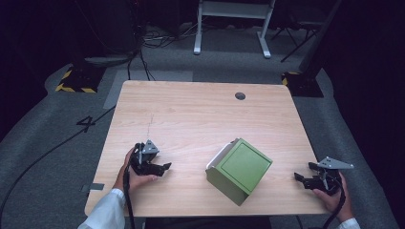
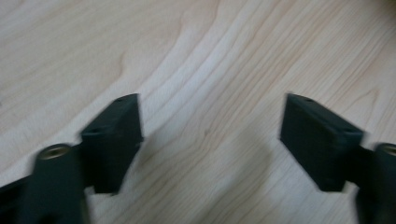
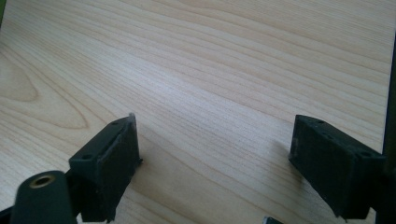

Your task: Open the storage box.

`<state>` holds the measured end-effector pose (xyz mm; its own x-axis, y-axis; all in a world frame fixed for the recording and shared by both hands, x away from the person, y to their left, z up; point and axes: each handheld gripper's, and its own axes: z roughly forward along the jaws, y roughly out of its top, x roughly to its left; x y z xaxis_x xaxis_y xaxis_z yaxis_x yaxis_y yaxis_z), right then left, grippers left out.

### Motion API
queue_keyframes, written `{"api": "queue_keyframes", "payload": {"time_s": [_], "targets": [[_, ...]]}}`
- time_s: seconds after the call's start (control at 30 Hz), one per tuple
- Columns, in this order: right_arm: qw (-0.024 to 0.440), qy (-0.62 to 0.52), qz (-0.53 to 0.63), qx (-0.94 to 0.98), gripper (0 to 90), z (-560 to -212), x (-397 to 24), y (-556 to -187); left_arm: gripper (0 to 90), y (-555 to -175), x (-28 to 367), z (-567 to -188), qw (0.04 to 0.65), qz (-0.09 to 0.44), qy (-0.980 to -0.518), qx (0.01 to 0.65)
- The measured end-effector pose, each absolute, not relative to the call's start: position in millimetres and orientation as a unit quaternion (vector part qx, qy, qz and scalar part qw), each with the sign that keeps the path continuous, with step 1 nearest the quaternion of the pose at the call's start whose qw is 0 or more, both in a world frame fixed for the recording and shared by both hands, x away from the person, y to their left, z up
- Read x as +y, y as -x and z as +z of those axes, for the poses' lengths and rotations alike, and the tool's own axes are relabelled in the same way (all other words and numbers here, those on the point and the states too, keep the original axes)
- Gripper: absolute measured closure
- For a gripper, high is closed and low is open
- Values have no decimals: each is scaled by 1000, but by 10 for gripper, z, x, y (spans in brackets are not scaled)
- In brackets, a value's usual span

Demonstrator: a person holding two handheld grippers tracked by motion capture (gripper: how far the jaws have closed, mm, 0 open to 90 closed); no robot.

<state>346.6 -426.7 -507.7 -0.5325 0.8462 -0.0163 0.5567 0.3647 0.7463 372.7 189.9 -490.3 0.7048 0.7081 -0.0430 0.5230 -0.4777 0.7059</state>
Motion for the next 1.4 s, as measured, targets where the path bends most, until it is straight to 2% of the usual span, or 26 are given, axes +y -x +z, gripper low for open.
{"api": "queue_keyframes", "payload": {"time_s": [0.07, 0.23, 0.37, 0.77, 1.4], "targets": [[204, -438, 354, 800, 157, -5077, -4267, -3465, 274, -3717, 1877, -4875, 372, 124, -848, 356], [206, -439, 354, 800, 157, -5077, -4265, -3462, 262, -3704, 1674, -4706, 398, 115, -854, 314], [206, -439, 354, 800, 156, -5077, -4265, -3462, 298, -3731, 1514, -4618, 406, 107, -861, 287], [210, -440, 352, 799, 151, -5075, -4255, -3455, 332, -3918, 1041, -4459, 421, 103, -866, 249], [219, -437, 350, 799, 153, -5074, -4242, -3446, 359, -4132, 595, -4518, 436, 49, -876, 202]]}}
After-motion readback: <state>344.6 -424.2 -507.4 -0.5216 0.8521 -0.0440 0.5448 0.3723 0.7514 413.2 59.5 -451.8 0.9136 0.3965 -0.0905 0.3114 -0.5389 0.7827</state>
